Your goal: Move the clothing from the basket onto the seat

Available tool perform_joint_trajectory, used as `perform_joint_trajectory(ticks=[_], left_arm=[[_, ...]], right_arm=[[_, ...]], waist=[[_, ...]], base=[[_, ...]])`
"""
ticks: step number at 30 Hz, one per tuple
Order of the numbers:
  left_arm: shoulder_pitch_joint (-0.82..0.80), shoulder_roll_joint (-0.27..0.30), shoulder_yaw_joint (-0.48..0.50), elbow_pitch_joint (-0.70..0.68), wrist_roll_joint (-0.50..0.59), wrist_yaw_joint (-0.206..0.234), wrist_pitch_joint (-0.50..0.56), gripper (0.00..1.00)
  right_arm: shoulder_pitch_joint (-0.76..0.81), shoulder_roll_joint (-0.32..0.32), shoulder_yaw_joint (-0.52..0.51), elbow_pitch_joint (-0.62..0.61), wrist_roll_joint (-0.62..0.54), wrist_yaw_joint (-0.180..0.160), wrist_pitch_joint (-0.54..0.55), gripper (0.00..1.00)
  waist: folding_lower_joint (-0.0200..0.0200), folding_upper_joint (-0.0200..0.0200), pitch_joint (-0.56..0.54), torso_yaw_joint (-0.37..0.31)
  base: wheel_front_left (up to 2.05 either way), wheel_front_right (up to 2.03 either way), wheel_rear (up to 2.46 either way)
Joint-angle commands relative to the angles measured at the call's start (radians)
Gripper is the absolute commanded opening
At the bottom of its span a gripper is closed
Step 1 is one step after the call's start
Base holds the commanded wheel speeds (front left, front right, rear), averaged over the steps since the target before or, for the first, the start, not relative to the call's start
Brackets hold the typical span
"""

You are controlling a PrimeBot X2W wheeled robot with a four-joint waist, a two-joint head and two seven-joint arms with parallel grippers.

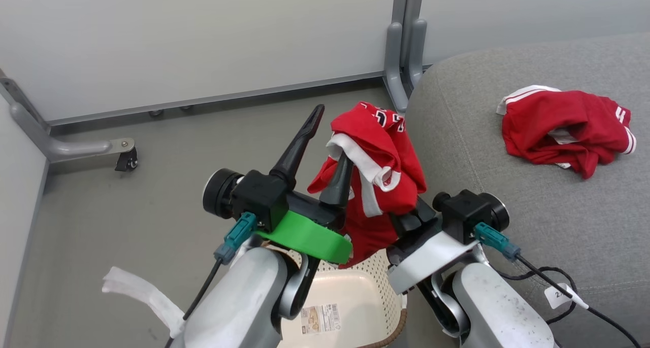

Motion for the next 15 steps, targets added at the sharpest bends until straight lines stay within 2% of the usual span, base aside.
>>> perform_joint_trajectory(ticks=[1,10,15], left_arm=[[0.026,0.002,0.012,0.012,0.011,-0.004,0.000,1.00],[0.154,0.025,0.142,0.060,0.104,-0.074,0.000,1.00],[0.252,0.046,0.226,0.059,0.147,-0.092,0.000,1.00]], right_arm=[[0.011,0.000,-0.009,-0.018,-0.007,0.000,0.000,0.00],[0.034,-0.002,-0.061,-0.102,-0.039,0.000,0.000,0.00],[0.049,-0.016,-0.100,-0.130,-0.045,0.000,0.000,0.00]], waist=[[0.0000,0.0000,-0.001,0.004],[0.0000,0.0000,-0.008,0.015],[0.0000,0.0000,-0.002,0.030]], base=[[0.00,0.00,0.00],[0.00,0.00,0.00],[0.00,0.00,0.00]])
